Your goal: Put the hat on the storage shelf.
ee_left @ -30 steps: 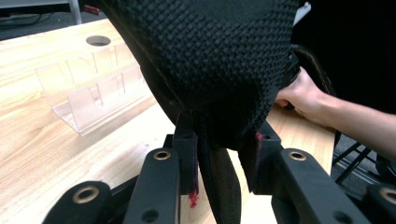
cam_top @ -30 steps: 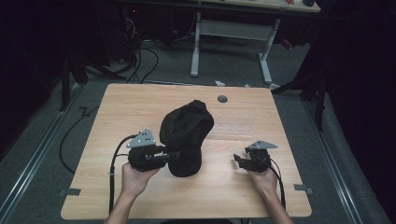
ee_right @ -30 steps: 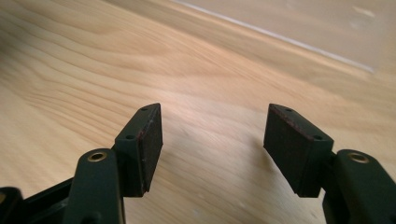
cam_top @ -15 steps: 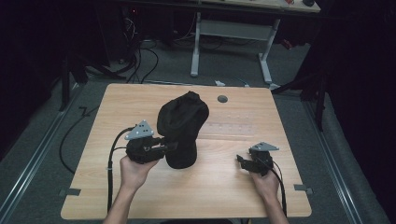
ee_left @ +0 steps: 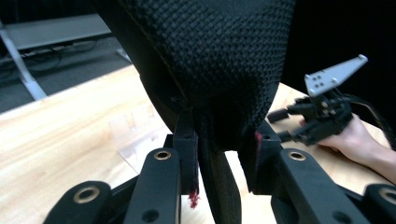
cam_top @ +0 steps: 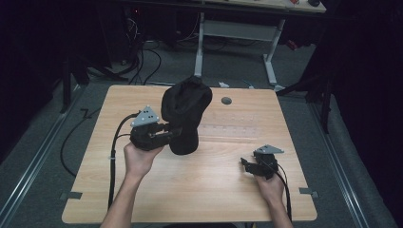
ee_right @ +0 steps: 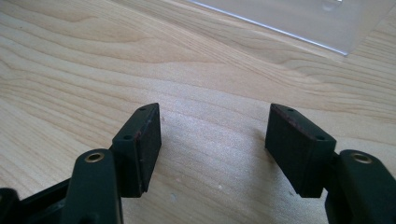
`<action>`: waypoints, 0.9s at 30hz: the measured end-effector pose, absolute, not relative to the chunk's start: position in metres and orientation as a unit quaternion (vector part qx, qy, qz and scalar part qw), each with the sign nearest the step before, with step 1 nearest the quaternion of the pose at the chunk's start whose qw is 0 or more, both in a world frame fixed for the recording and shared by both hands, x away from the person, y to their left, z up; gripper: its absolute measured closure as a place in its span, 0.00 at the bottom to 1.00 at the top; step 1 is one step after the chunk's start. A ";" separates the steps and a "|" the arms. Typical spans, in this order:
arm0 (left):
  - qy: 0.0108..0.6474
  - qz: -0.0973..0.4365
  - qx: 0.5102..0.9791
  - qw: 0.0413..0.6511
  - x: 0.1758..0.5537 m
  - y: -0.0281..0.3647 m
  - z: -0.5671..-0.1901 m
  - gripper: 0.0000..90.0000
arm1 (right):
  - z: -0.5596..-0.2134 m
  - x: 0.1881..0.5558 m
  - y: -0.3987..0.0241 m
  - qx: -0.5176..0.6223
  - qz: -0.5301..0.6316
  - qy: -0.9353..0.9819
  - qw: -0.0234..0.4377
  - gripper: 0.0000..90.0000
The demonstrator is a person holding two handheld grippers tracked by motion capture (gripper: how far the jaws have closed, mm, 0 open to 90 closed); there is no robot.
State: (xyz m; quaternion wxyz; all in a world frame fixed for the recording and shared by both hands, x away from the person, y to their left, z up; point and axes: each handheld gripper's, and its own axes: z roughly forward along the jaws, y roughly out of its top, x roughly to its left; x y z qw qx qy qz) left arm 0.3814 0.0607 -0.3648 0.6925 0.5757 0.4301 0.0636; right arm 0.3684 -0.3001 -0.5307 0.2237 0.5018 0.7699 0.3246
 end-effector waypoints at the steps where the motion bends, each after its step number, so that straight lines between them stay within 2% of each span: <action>1: 0.429 0.067 0.573 0.696 0.384 0.060 -0.364 0.79 | -0.531 0.368 -0.300 0.502 0.325 0.770 0.224 0.40; 14: 0.419 0.114 0.566 0.701 0.426 0.048 -0.360 0.79 | -0.531 0.369 -0.301 0.502 0.326 0.769 0.224 0.40; 27: 0.414 0.155 0.555 0.704 0.458 0.031 -0.380 0.79 | -0.531 0.369 -0.301 0.502 0.325 0.769 0.224 0.40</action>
